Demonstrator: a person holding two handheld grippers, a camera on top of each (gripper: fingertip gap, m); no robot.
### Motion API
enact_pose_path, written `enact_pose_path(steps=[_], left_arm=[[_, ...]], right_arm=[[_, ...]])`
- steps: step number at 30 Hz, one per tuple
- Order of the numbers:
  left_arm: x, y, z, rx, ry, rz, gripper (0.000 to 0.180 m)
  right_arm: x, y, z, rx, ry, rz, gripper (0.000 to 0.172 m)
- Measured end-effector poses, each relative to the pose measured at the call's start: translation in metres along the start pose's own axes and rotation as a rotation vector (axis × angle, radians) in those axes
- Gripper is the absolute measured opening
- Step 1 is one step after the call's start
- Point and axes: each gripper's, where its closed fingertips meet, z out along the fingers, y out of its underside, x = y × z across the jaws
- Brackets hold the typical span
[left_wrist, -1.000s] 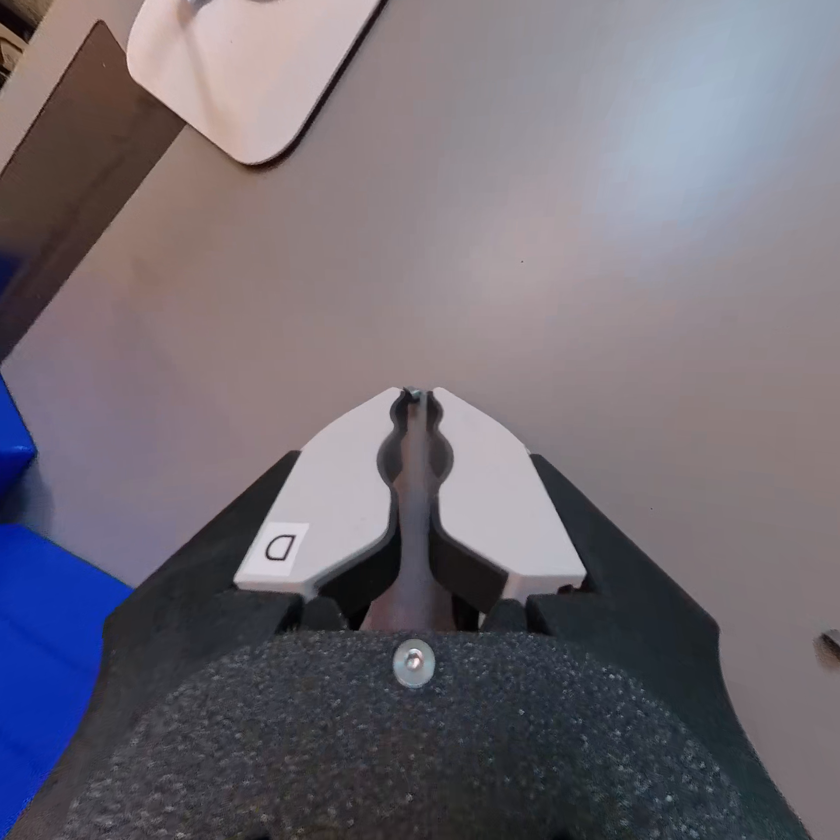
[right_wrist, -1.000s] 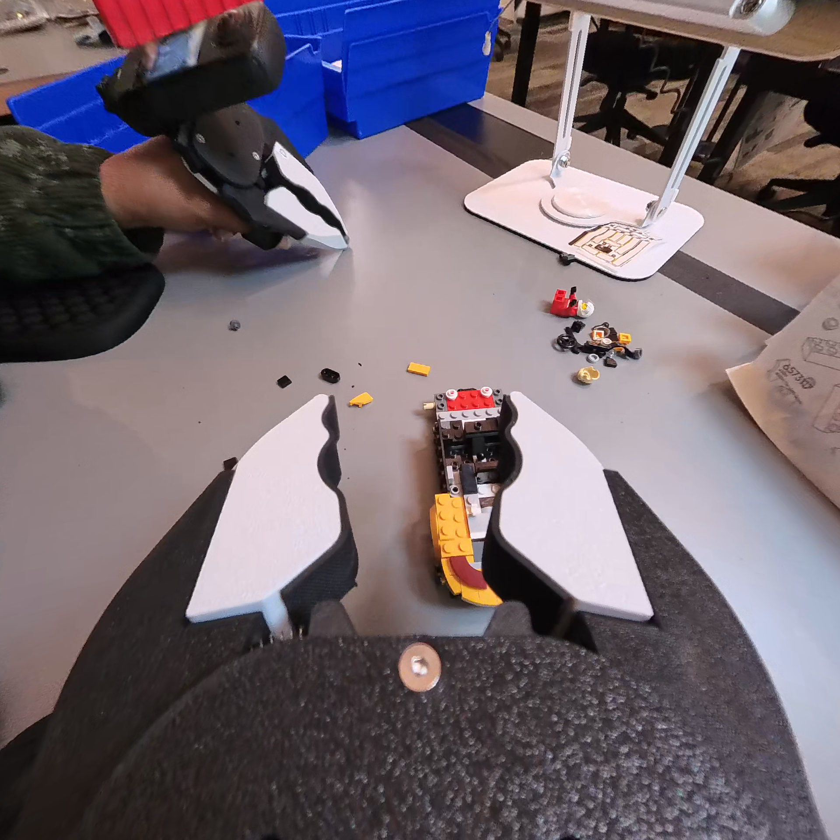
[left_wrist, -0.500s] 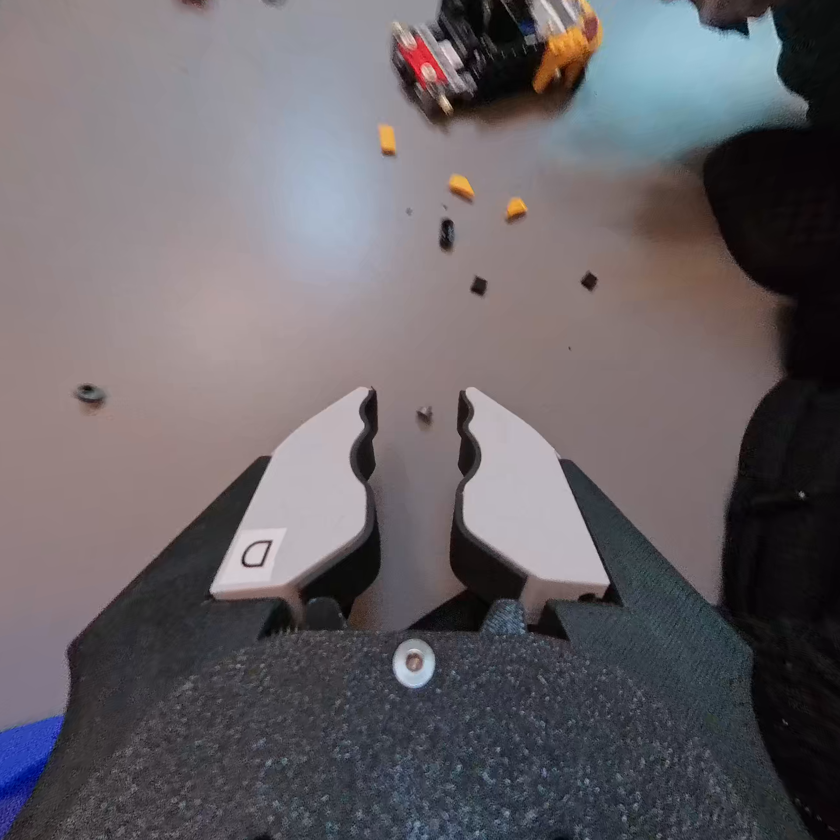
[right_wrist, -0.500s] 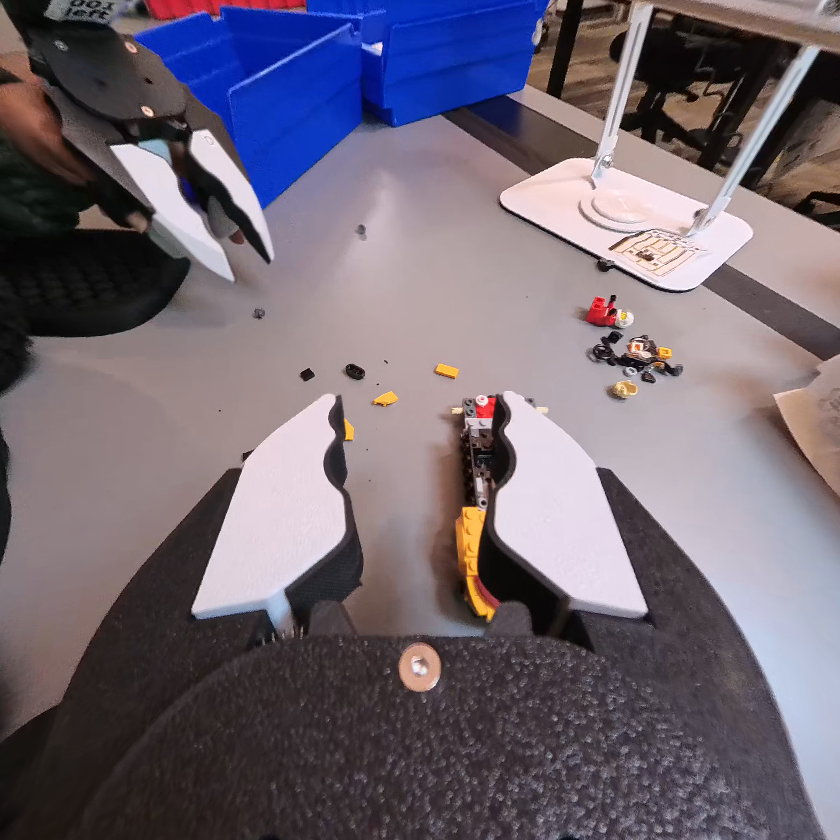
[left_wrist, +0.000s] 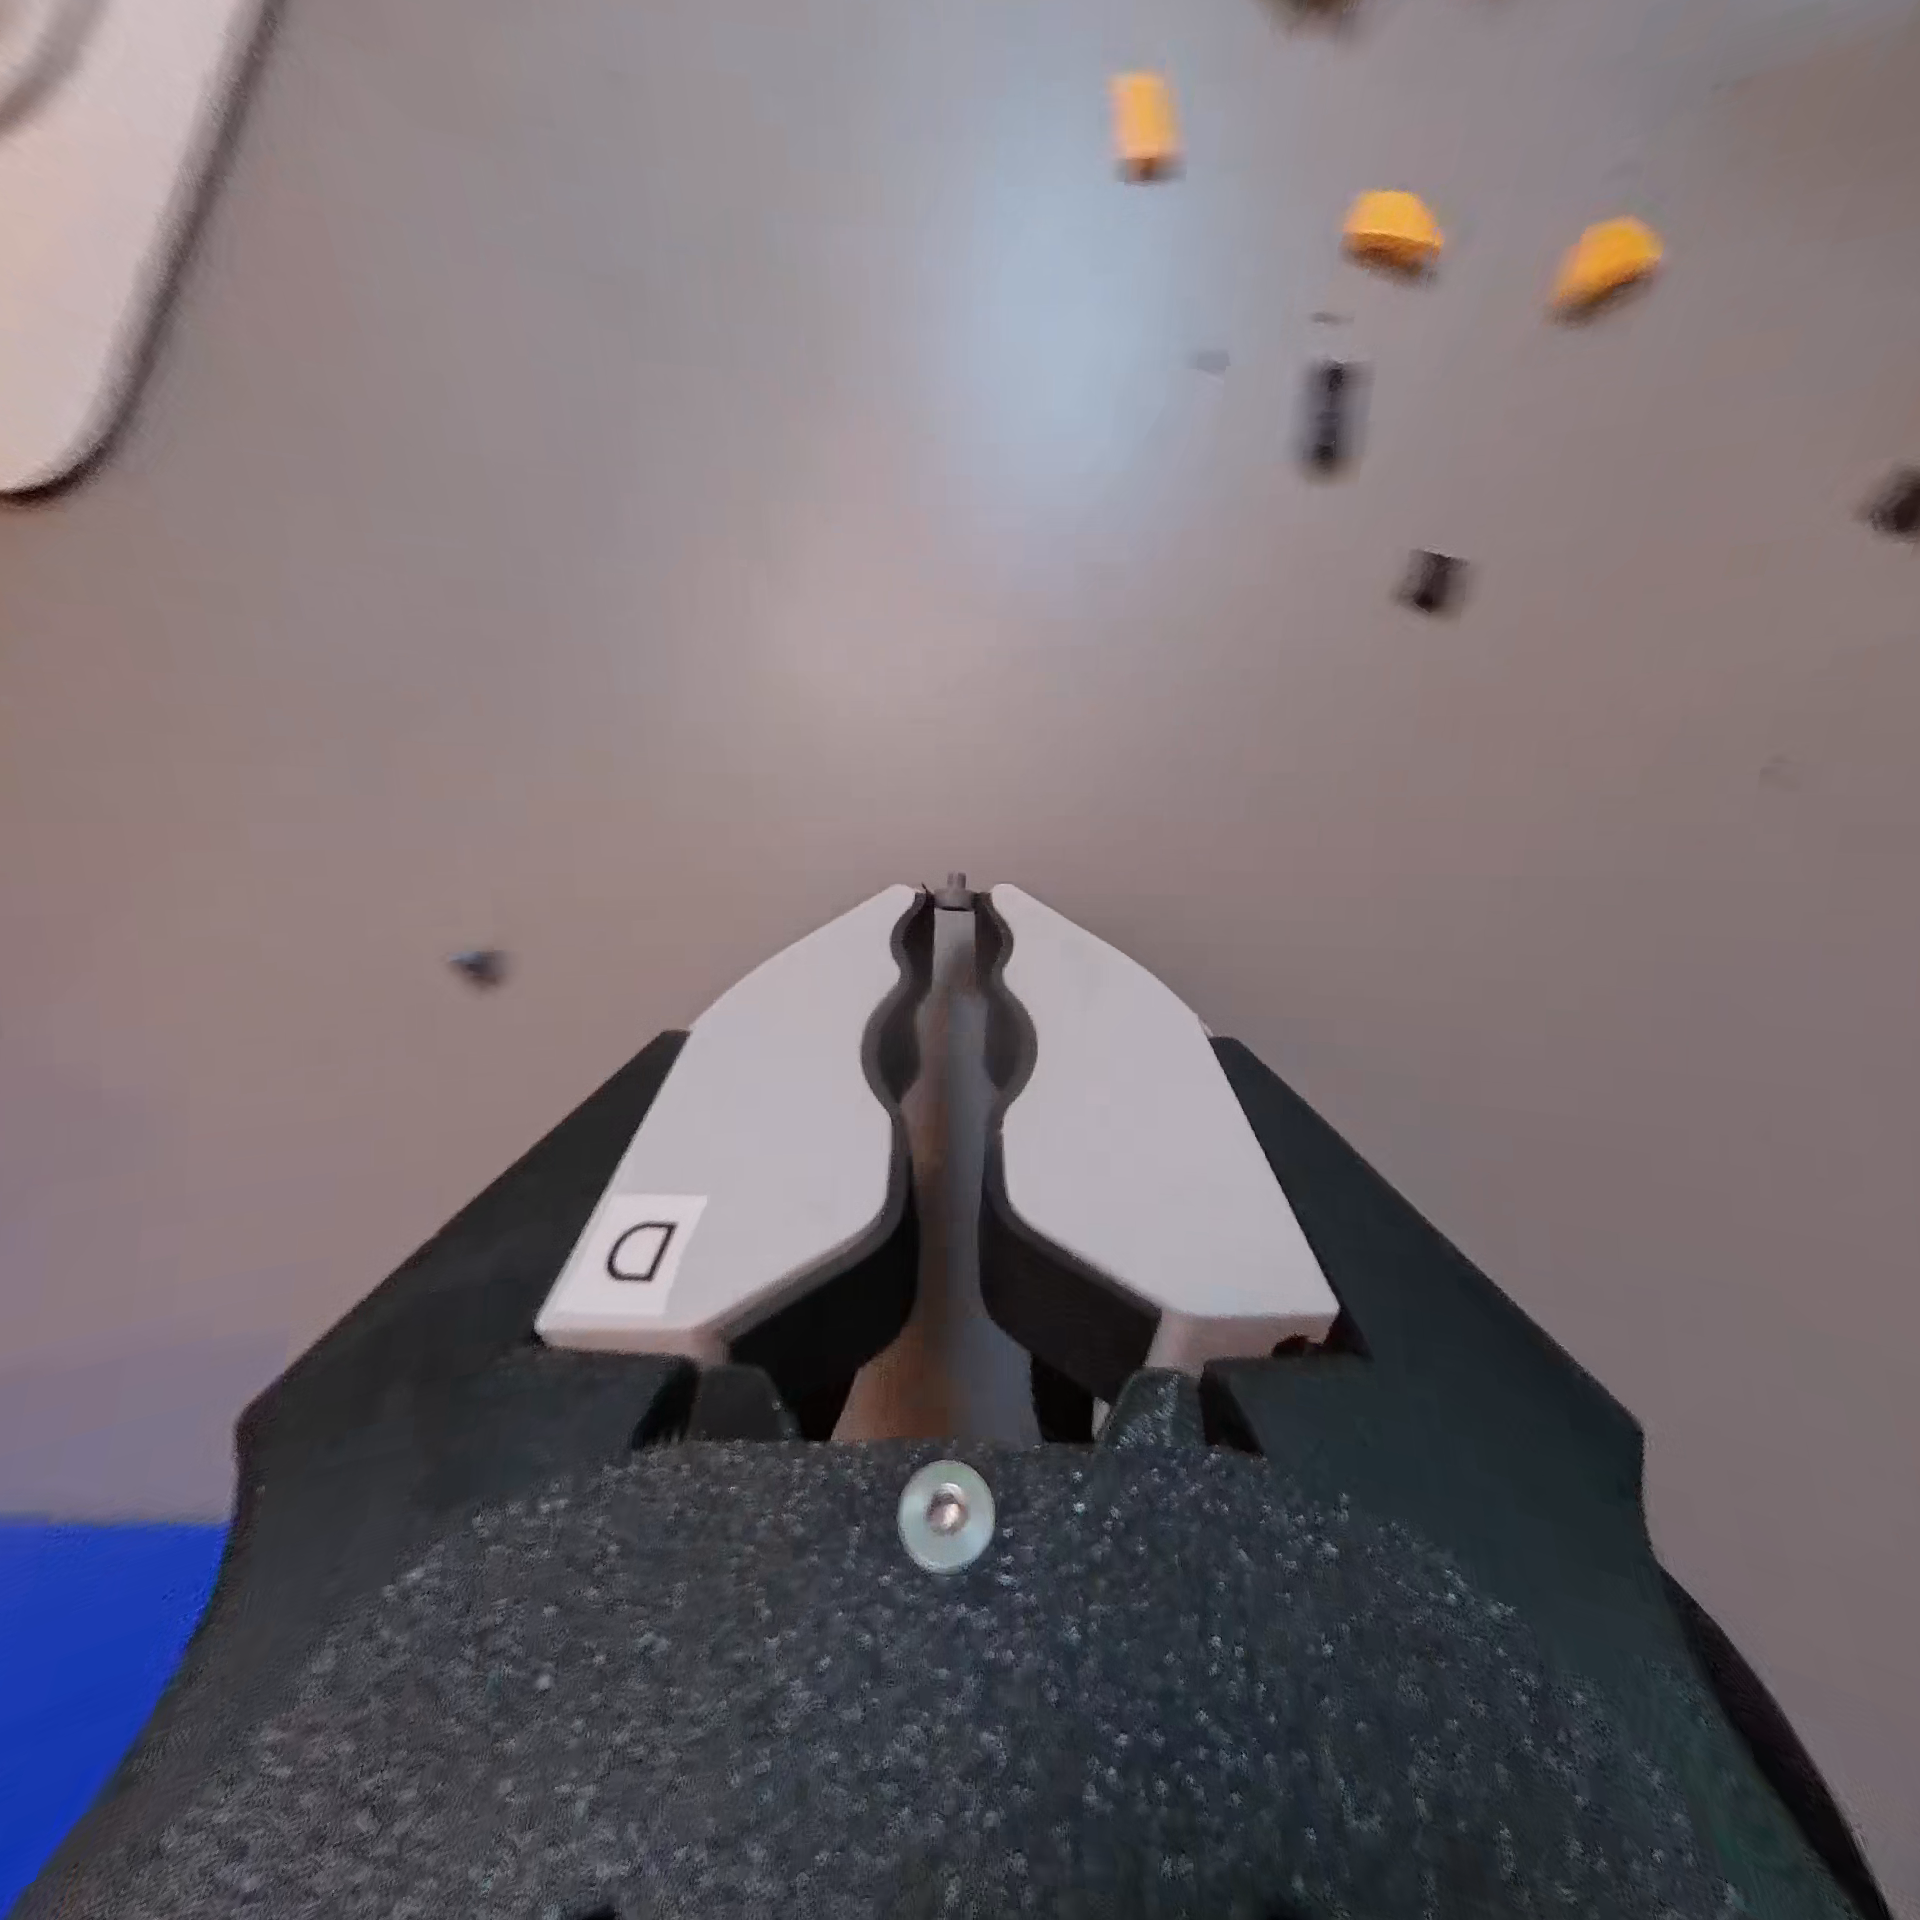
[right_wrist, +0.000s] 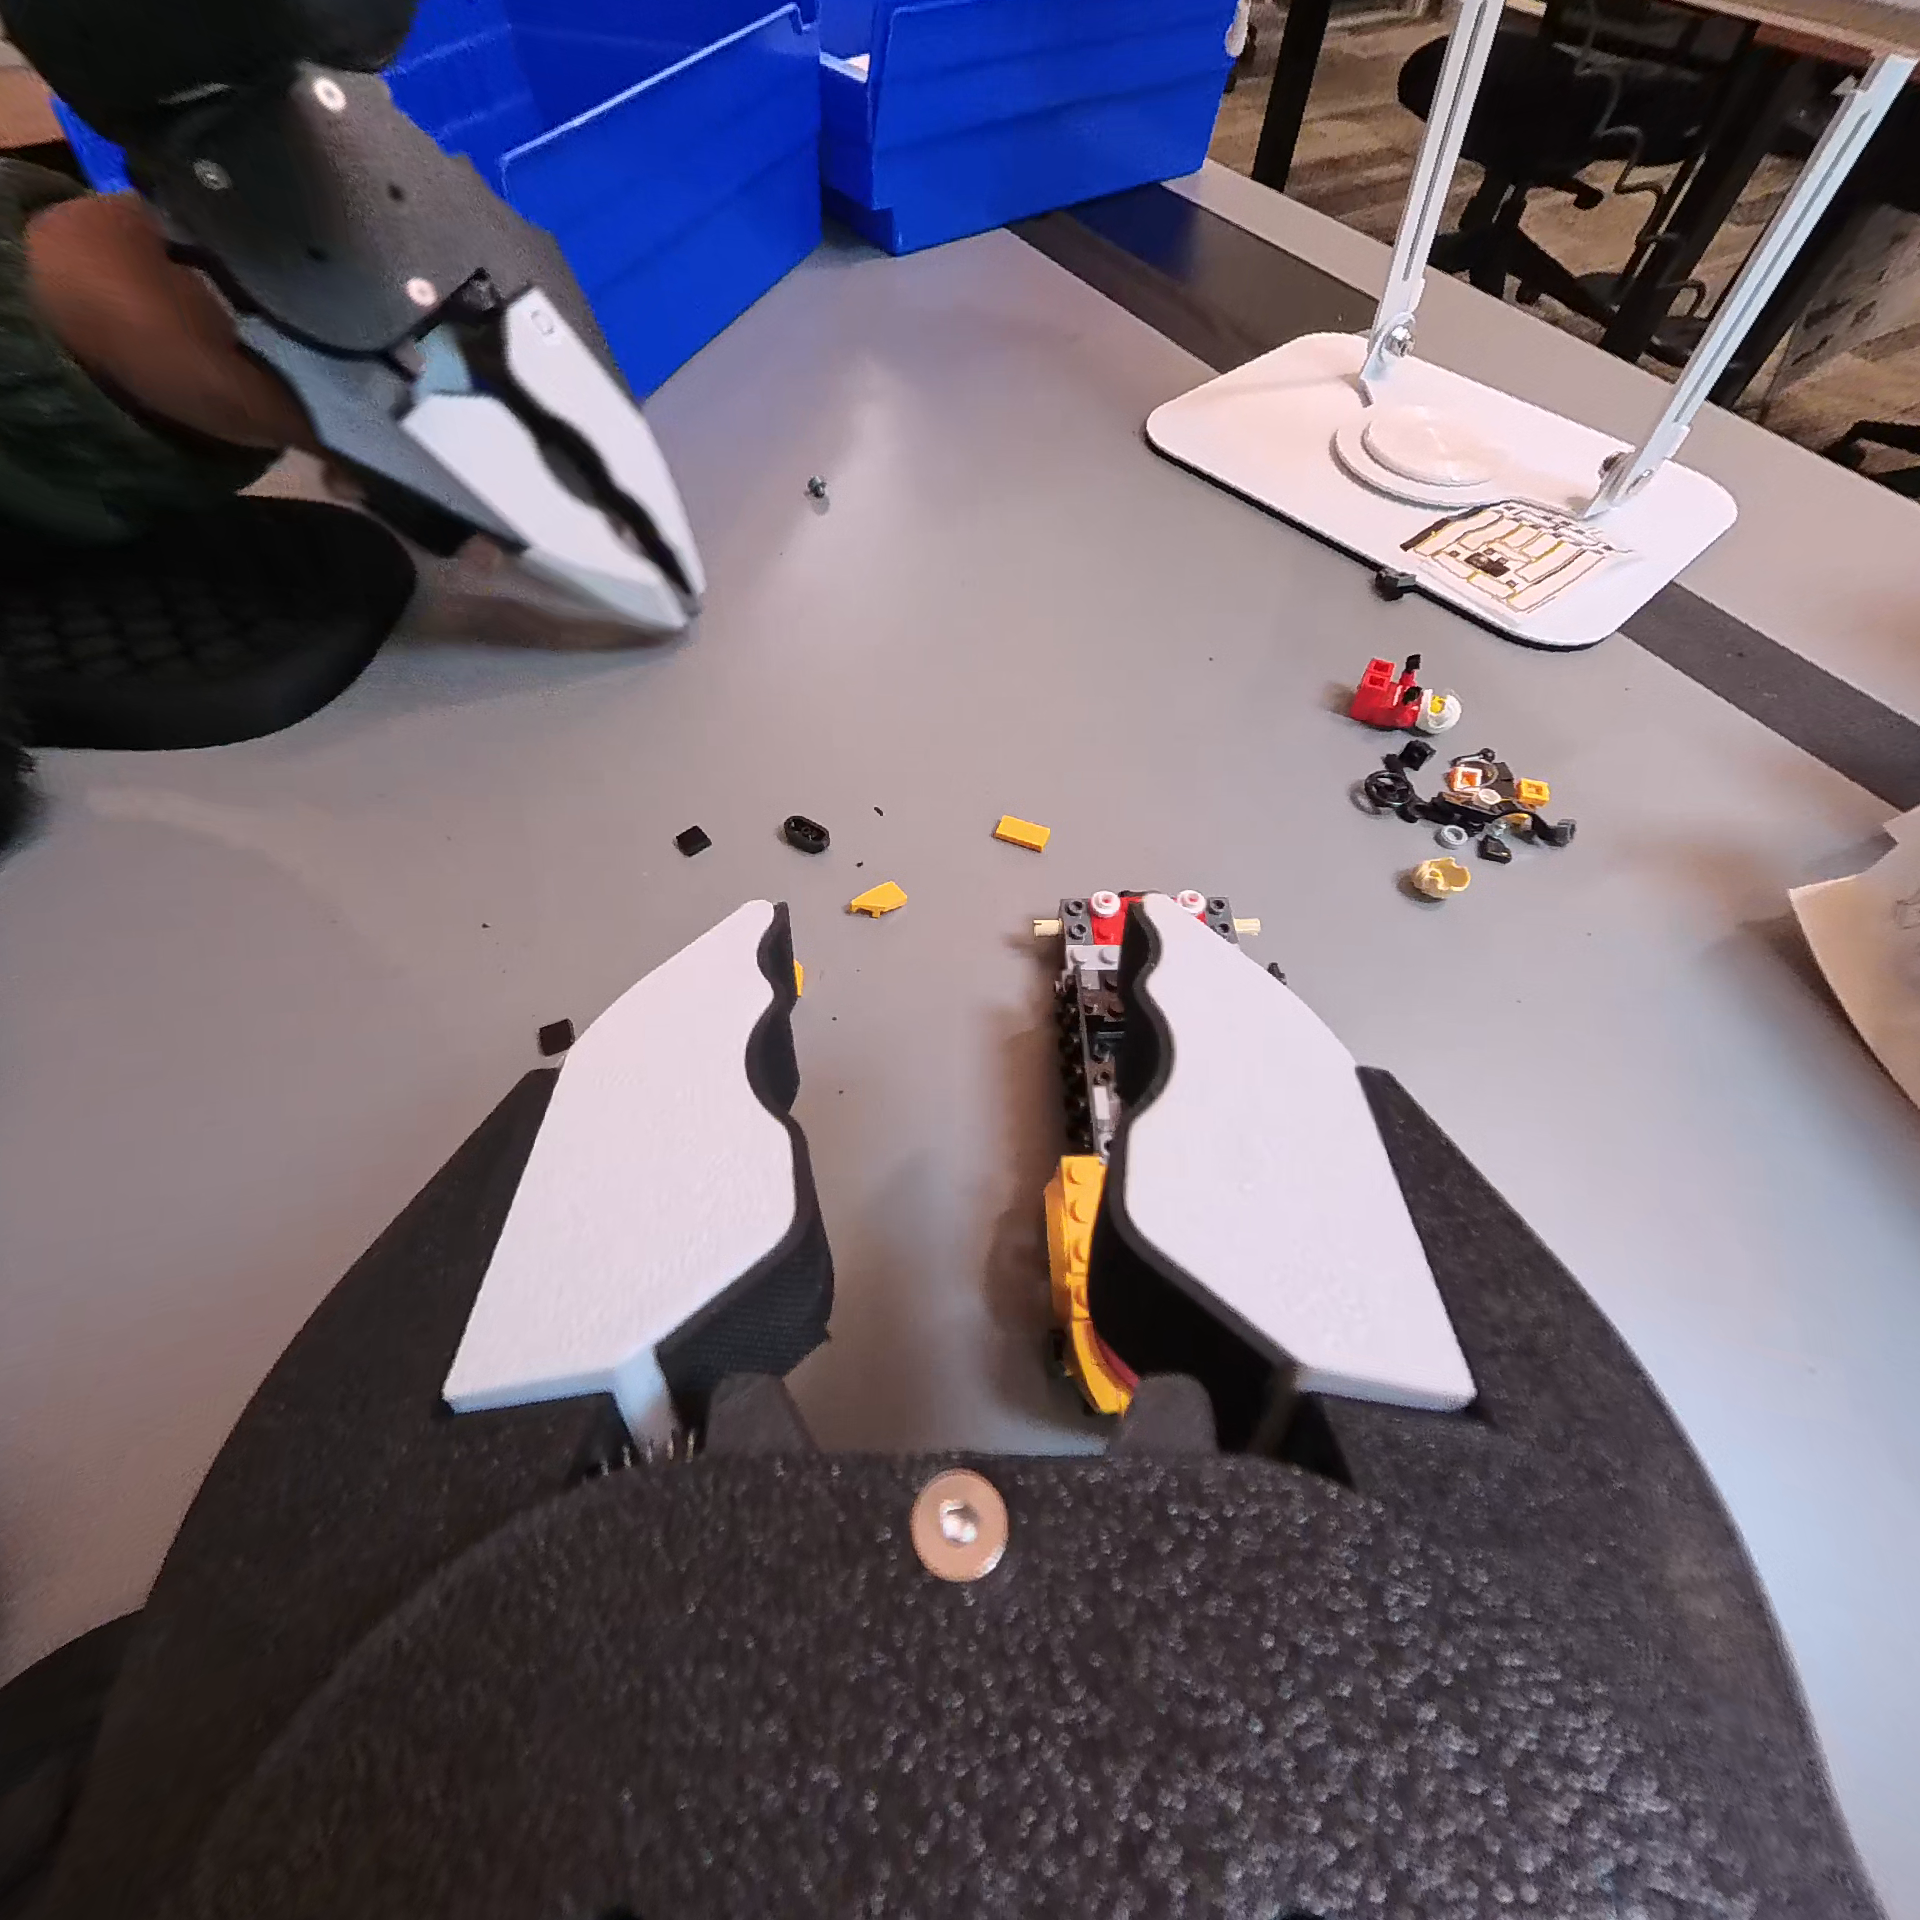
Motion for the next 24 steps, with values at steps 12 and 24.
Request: enact_pose_path(steps=[12, 24], left_arm=[[-0.103, 0.018, 0.017, -0.171, -0.366, -0.228, 0.007], [-0.078, 0.002, 0.004, -0.056, -0.272, -0.234, 0.044]], right_arm=[[-0.001, -0.001, -0.003, 0.022, -0.007, 0.012, 0.058], [-0.008, 0.005, 0.007, -0.026, -0.02, -0.015, 0.055]])
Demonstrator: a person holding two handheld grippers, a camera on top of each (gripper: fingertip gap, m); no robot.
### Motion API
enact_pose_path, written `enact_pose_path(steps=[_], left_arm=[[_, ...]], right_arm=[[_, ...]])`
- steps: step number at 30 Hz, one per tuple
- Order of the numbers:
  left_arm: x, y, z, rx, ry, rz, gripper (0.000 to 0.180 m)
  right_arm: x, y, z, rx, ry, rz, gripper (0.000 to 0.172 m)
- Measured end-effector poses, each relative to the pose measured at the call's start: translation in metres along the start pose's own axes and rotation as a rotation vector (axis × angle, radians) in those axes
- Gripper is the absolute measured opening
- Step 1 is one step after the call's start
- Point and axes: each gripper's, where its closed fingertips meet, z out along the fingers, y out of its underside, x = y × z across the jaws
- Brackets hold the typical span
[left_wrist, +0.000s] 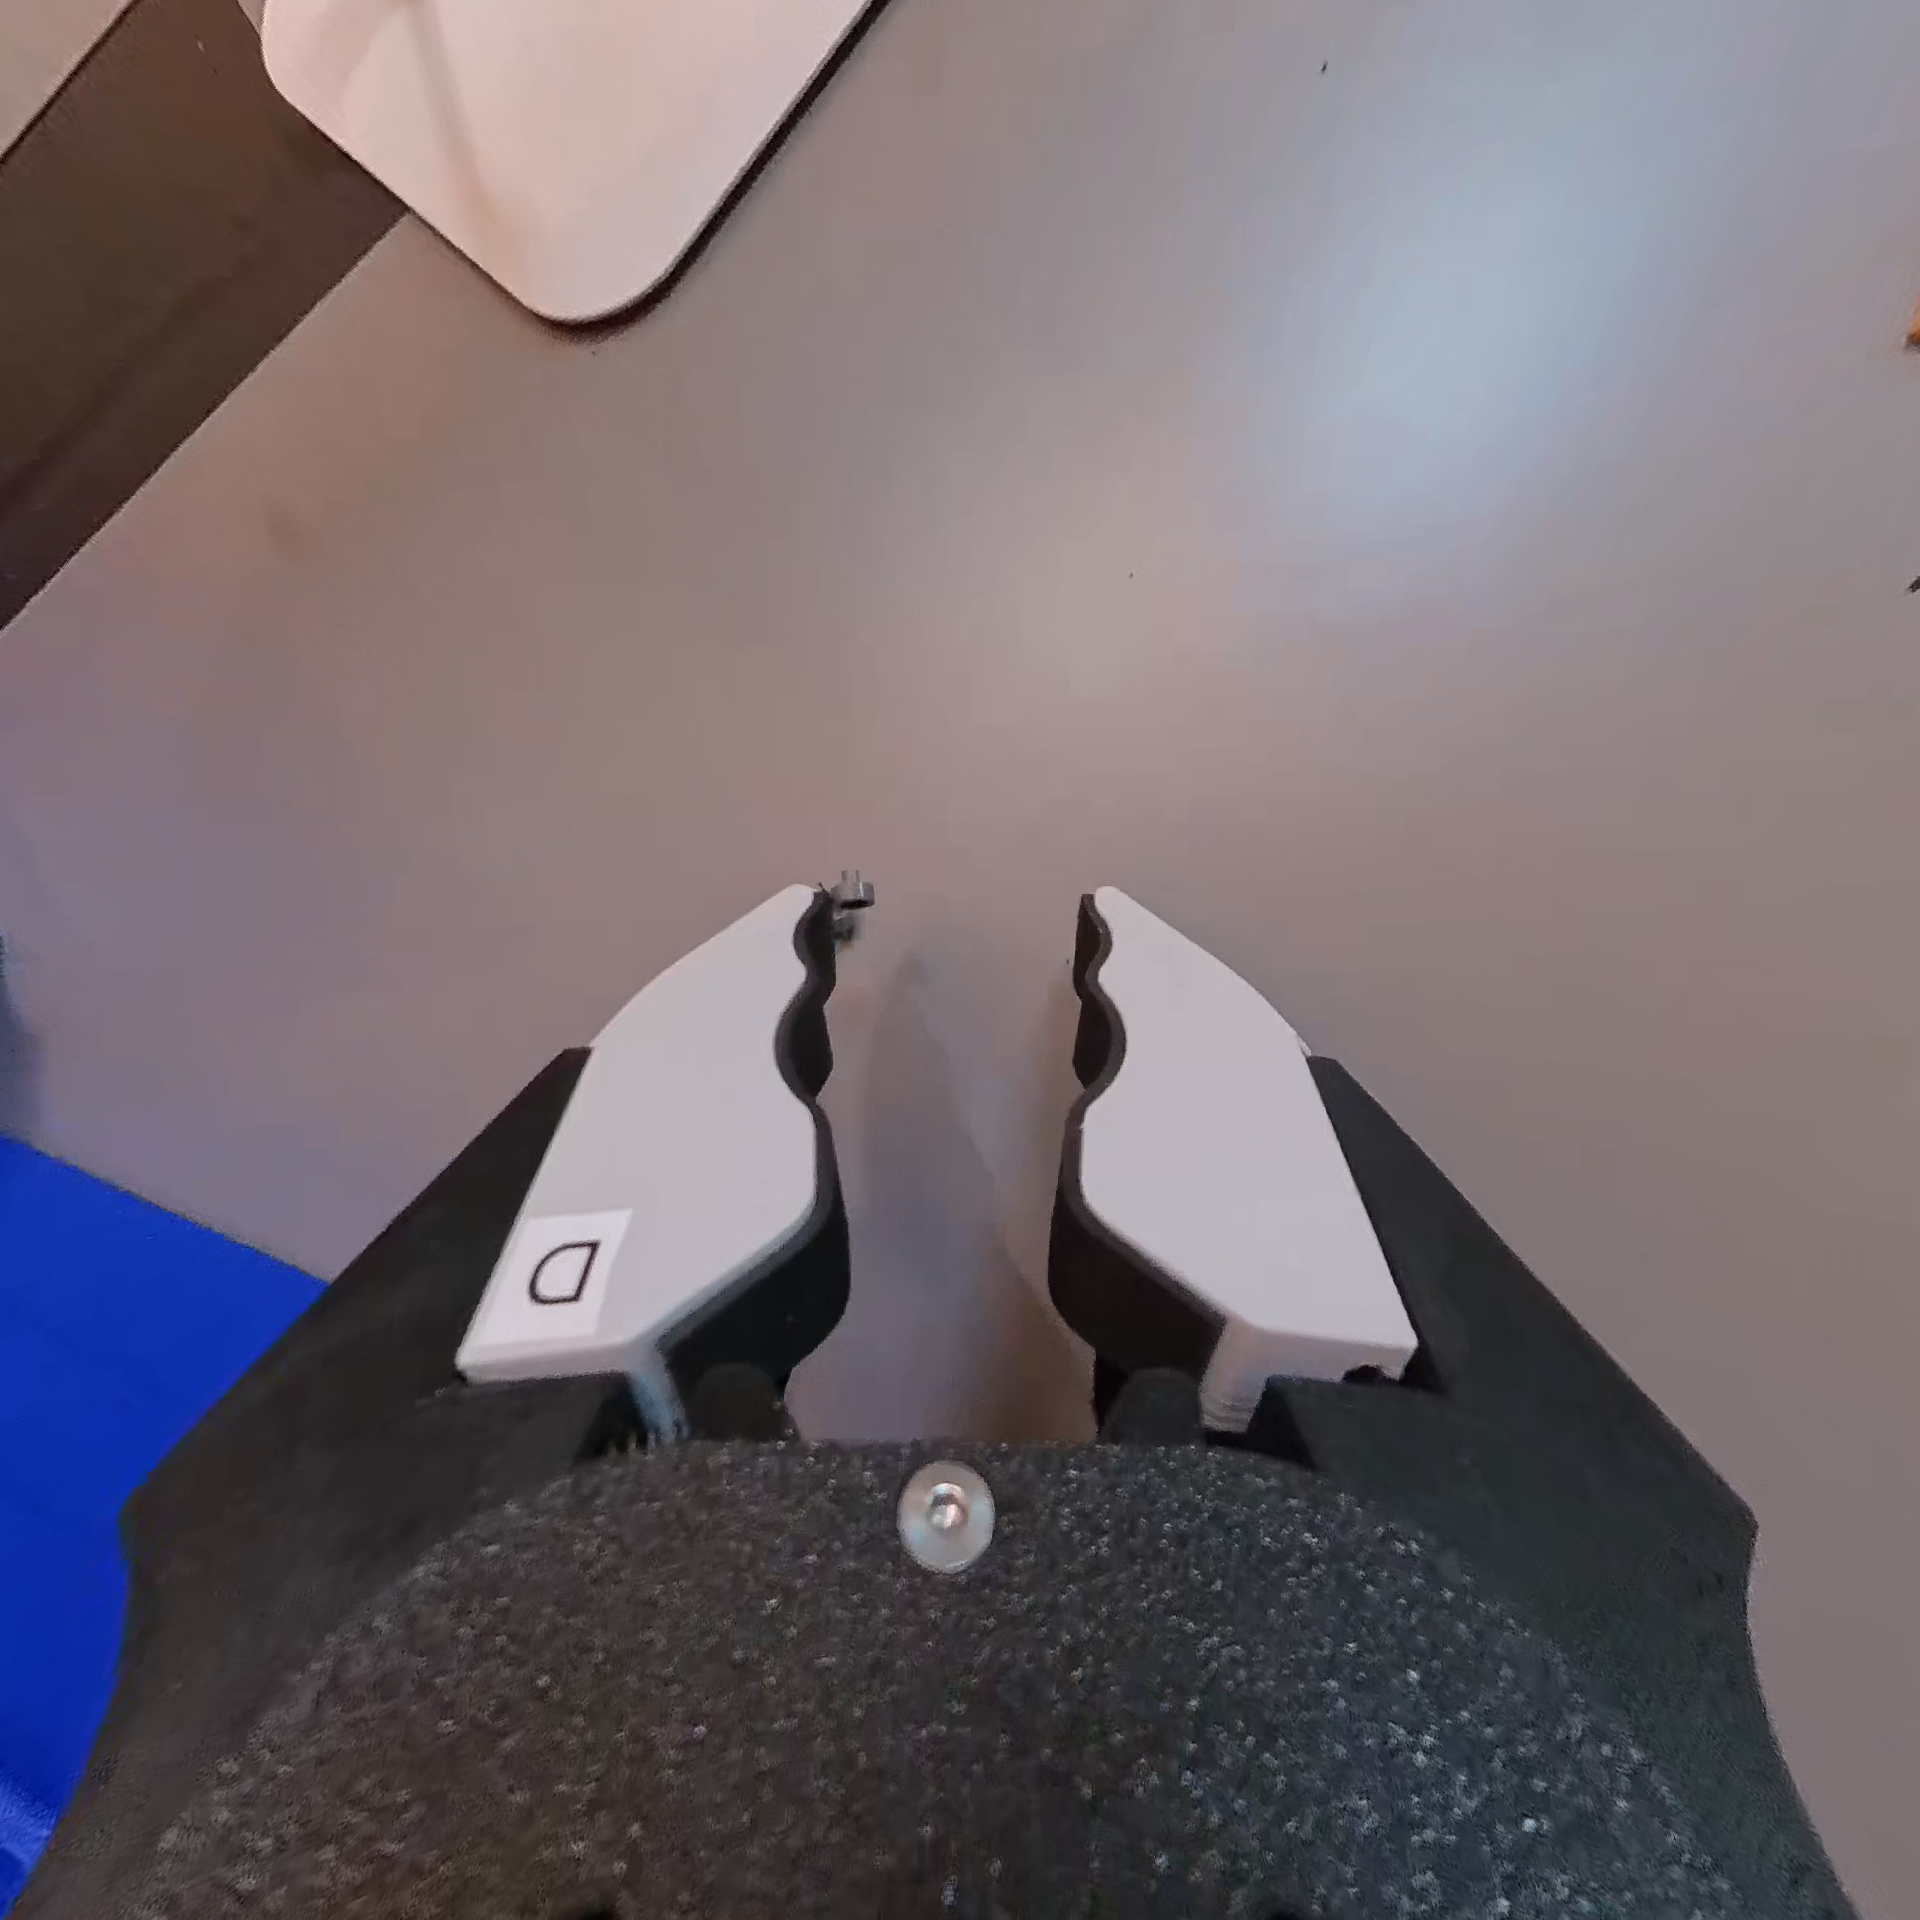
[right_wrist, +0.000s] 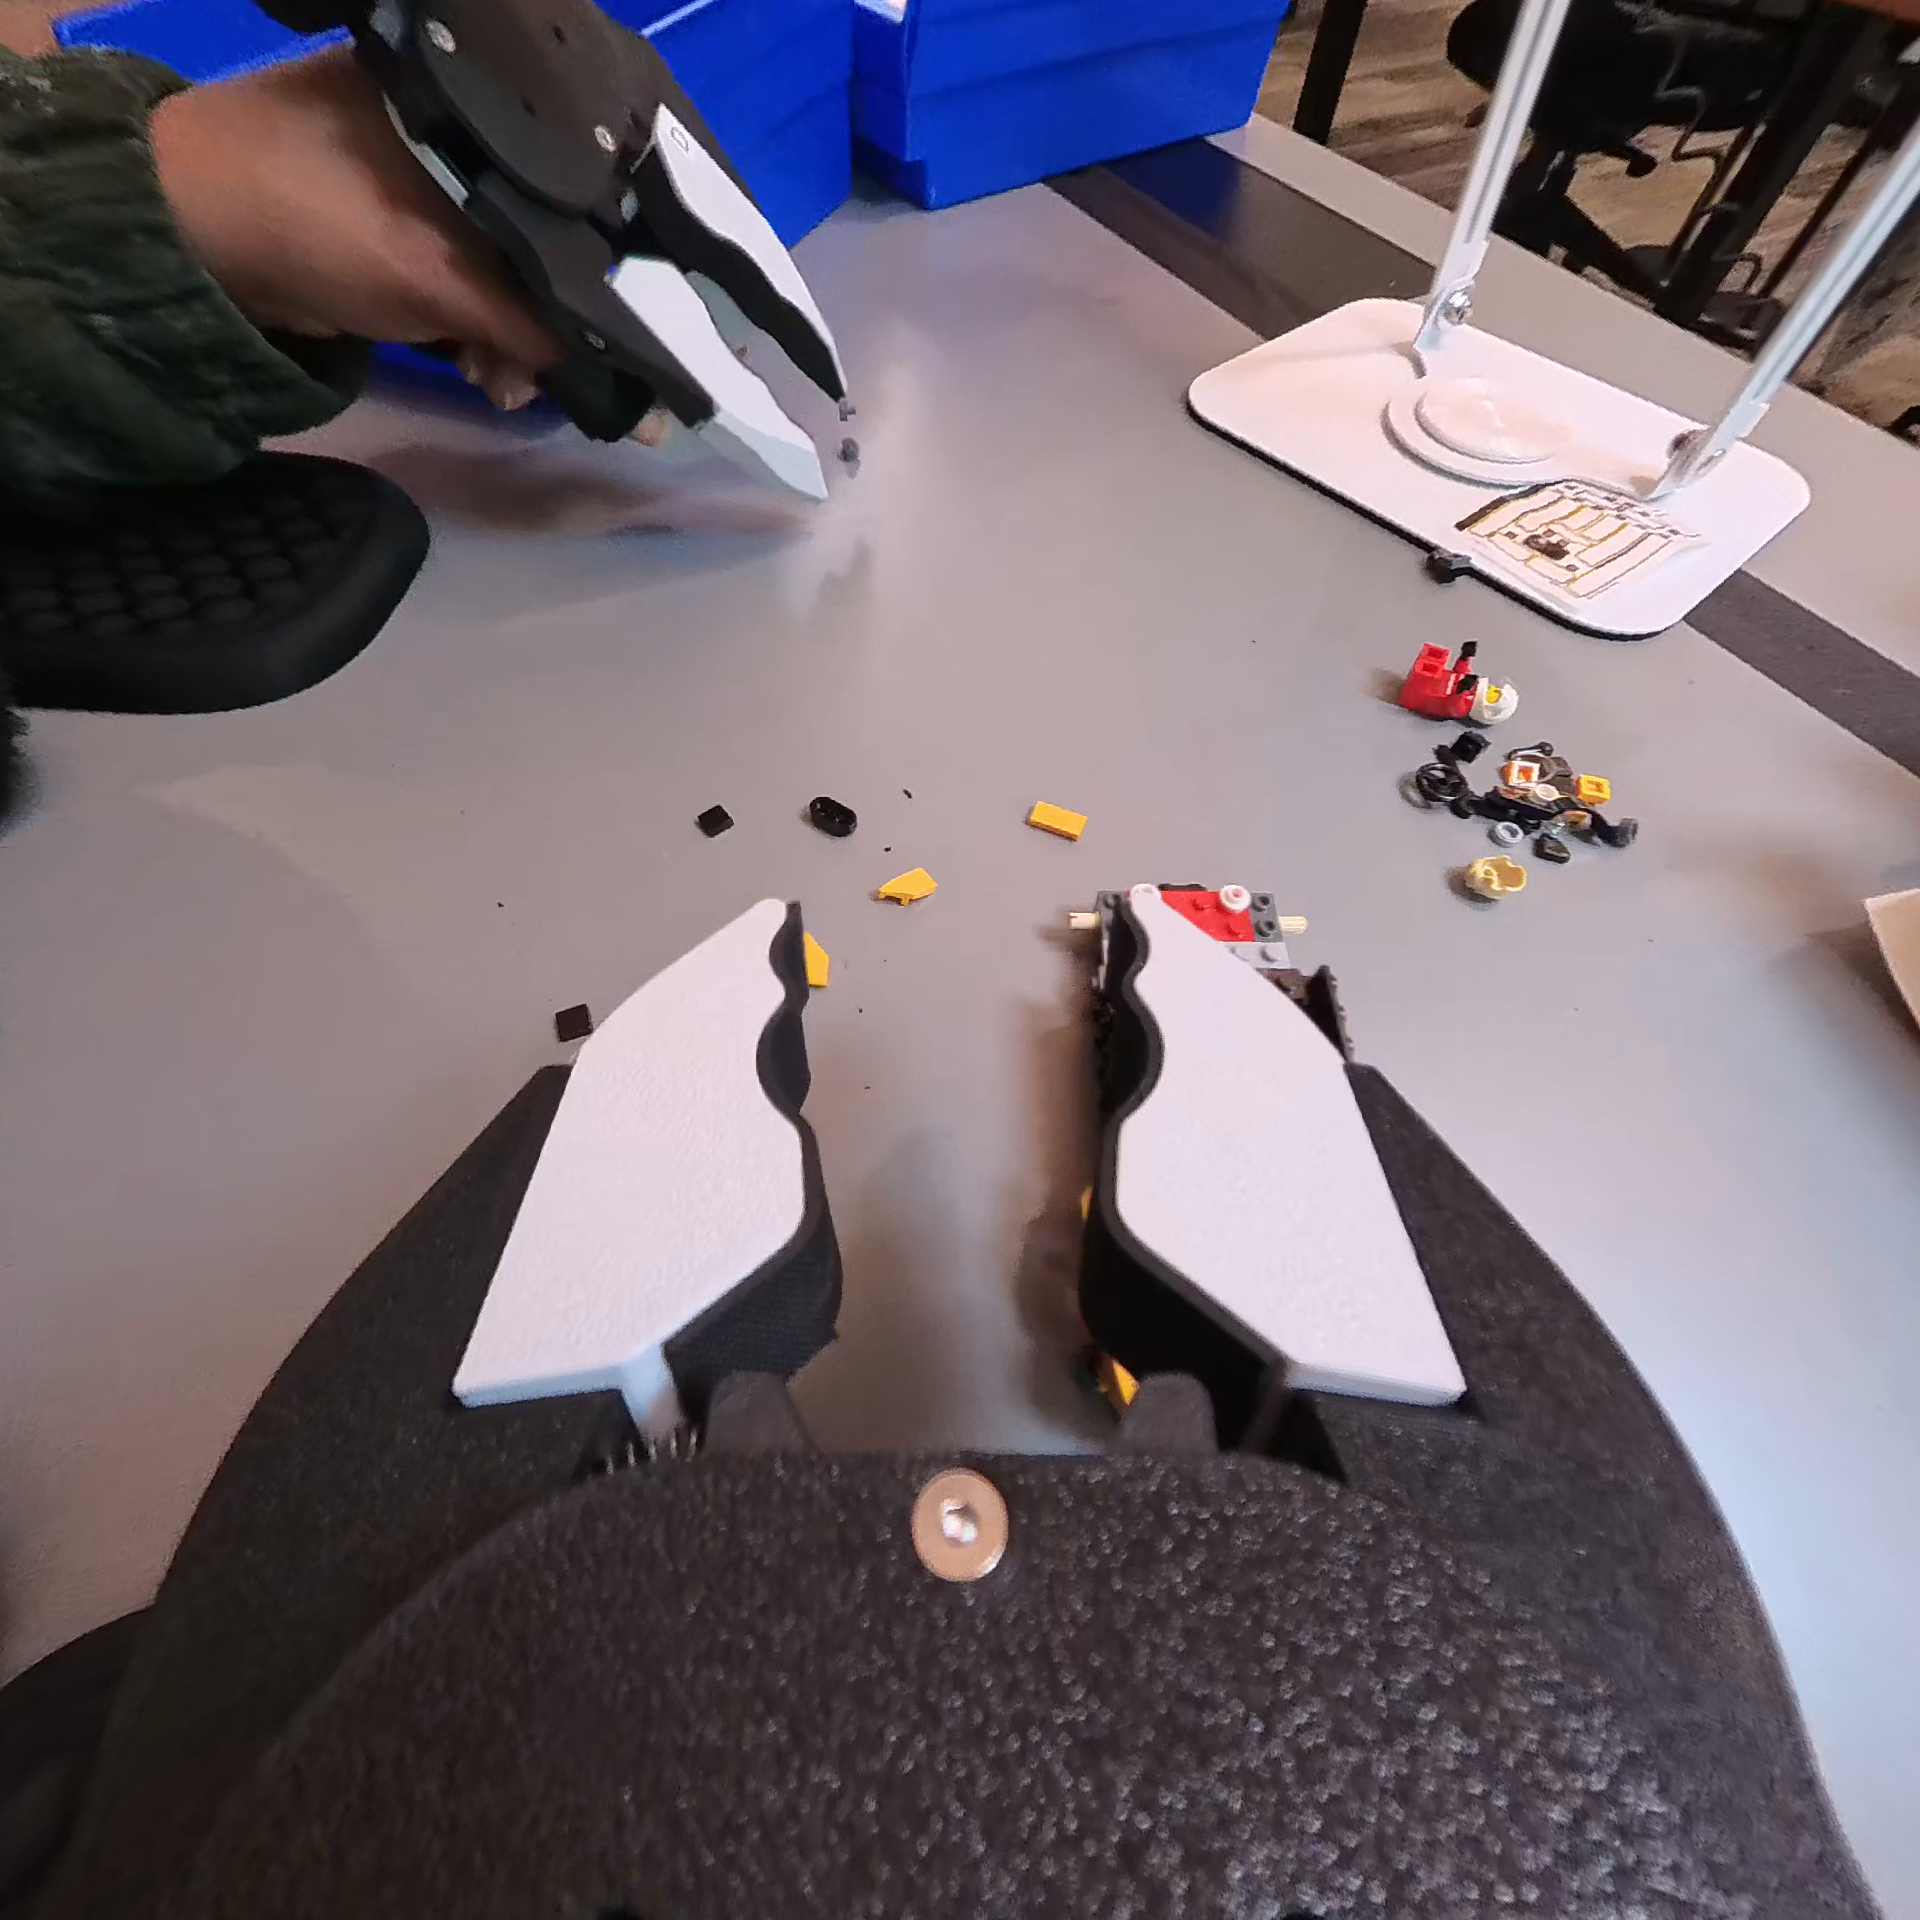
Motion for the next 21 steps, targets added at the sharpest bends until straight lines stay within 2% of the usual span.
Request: enact_pose_path(steps=[11, 16, 21], left_arm=[[0.012, 0.022, 0.005, -0.105, 0.188, -0.156, 0.072], [0.012, 0.027, 0.003, -0.119, 0.211, -0.188, 0.087], [0.021, 0.0, -0.012, 0.035, 0.192, -0.071, 0.08]], right_arm=[[-0.004, 0.003, 0.004, -0.01, -0.021, 0.009, 0.055], [-0.004, 0.004, 0.005, -0.016, -0.024, 0.009, 0.055], [-0.004, 0.001, 0.004, -0.005, -0.022, 0.006, 0.053]])
